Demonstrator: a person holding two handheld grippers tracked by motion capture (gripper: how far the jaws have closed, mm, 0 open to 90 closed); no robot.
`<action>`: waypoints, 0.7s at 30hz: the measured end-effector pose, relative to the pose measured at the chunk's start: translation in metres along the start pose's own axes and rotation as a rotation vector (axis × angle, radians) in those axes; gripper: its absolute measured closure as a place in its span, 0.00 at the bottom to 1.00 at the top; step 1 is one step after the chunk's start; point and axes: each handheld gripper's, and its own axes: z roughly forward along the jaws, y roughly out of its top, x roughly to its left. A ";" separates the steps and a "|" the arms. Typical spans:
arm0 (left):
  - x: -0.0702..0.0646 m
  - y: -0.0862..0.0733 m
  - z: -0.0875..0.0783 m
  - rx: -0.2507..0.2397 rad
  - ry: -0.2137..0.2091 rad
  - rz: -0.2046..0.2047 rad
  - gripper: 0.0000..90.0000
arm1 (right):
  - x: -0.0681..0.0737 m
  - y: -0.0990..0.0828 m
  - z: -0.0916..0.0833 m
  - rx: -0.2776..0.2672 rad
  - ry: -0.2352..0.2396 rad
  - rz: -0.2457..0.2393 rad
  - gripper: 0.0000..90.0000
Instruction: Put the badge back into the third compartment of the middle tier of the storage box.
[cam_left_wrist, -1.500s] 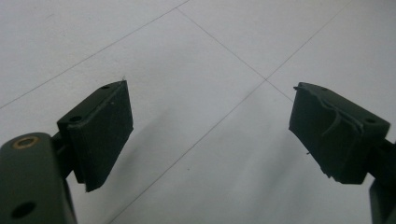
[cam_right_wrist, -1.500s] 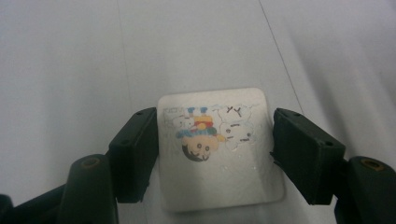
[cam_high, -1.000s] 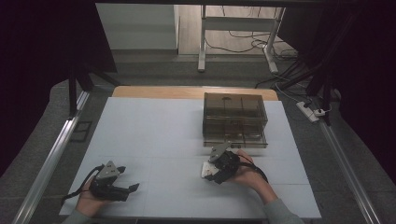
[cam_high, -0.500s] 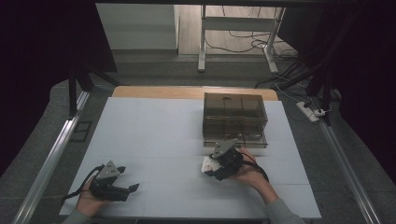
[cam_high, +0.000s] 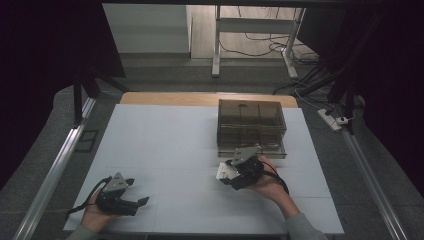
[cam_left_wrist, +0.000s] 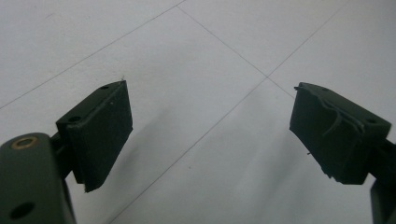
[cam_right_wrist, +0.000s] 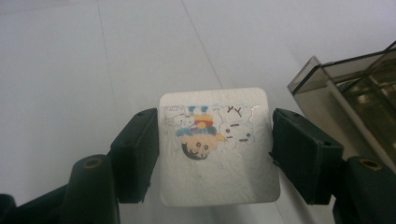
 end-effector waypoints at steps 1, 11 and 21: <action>0.000 0.000 0.000 0.000 0.000 0.000 0.15 | 0.000 0.000 0.000 0.000 0.000 0.000 0.37; 0.000 0.000 0.000 0.000 0.000 0.001 0.15 | -0.004 0.003 -0.015 -0.086 -0.043 0.040 0.37; 0.000 0.000 0.000 0.000 0.001 0.003 0.15 | -0.007 0.003 -0.024 -0.104 -0.076 0.053 0.37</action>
